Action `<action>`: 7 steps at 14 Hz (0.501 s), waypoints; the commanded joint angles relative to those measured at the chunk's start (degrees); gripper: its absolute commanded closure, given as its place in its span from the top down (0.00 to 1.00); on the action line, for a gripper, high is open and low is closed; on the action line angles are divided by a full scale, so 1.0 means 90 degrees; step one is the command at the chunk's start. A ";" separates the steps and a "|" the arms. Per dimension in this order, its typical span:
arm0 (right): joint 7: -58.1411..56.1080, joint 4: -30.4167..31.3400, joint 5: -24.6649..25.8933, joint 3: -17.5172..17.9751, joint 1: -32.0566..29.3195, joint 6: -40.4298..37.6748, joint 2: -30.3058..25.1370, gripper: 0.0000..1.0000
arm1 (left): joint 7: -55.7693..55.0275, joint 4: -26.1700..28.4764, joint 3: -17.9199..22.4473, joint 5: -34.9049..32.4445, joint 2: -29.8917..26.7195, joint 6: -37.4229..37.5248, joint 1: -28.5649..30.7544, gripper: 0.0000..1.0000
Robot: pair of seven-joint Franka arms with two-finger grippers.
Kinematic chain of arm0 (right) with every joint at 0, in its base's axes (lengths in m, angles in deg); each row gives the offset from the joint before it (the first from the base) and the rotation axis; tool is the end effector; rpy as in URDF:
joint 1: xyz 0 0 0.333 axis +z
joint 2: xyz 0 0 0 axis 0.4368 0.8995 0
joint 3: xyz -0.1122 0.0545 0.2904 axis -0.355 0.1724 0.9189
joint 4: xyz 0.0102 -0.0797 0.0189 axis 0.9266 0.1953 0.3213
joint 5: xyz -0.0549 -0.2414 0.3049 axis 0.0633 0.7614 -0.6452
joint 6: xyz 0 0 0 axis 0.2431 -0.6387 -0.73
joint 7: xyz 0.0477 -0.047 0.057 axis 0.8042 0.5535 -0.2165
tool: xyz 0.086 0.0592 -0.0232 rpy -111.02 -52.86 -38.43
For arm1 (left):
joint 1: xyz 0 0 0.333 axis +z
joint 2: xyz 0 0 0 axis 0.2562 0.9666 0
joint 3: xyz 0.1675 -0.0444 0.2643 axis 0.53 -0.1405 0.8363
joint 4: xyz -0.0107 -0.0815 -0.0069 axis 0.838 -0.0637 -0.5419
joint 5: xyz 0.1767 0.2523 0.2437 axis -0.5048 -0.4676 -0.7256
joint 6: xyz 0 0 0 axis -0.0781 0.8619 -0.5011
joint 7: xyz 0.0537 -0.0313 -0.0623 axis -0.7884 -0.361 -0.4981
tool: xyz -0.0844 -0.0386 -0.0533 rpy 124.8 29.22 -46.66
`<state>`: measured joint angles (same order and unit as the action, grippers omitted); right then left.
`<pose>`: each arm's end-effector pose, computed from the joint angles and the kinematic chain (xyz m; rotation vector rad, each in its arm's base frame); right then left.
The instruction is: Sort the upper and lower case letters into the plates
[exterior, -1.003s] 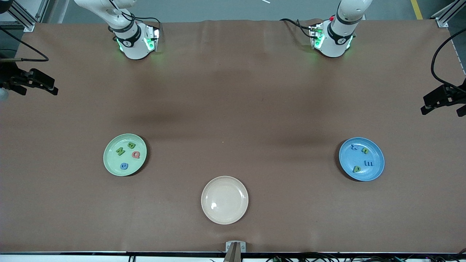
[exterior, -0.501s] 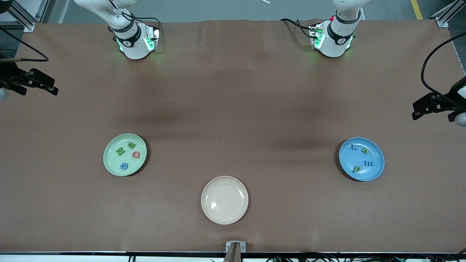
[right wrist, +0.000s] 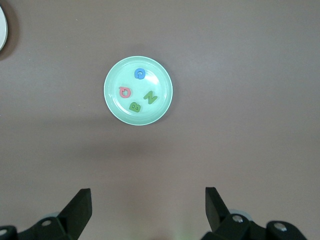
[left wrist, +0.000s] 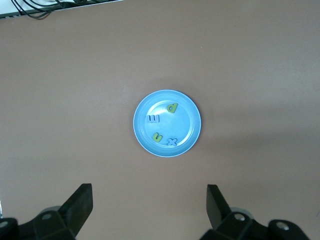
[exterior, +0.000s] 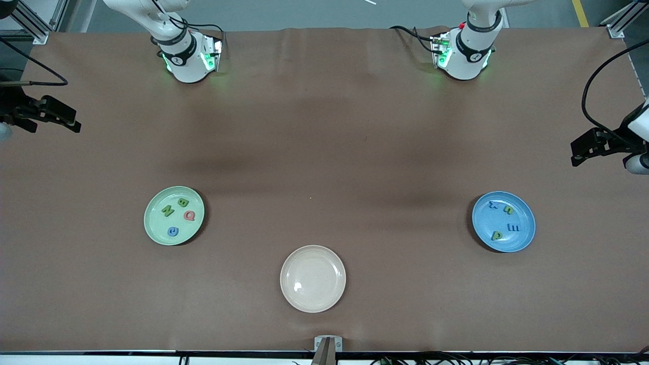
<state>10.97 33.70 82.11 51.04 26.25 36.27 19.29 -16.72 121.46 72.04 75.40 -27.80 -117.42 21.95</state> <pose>0.5285 -0.0298 0.6207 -3.1317 0.0261 0.0616 0.5936 -0.0064 0.6180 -3.0458 0.1601 -0.1250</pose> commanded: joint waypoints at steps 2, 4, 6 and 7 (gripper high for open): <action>-0.0071 -0.0001 0.0002 0.0065 -0.0088 0.0007 -0.0020 1.00 | 0.0085 0.0039 0.0167 -0.0046 -0.0137 0.0004 -0.0281 1.00; -0.0071 0.0009 0.0002 0.0065 -0.0088 -0.0003 -0.0020 1.00 | 0.0075 0.0039 0.0362 -0.0017 -0.0196 0.0004 -0.0457 1.00; -0.0081 0.0009 0.0002 0.0065 -0.0088 -0.0003 -0.0020 1.00 | 0.0095 0.0039 0.0402 0.0031 -0.0196 -0.0025 -0.0468 1.00; -0.0071 0.0009 0.0002 0.0055 -0.0097 -0.0003 -0.0020 1.00 | 0.0095 0.0029 0.0402 0.0177 -0.0215 -0.0034 -0.0468 1.00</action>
<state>10.97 33.70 82.11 51.04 26.25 36.27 19.29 -16.72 121.43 74.63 75.68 -28.47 -117.43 18.45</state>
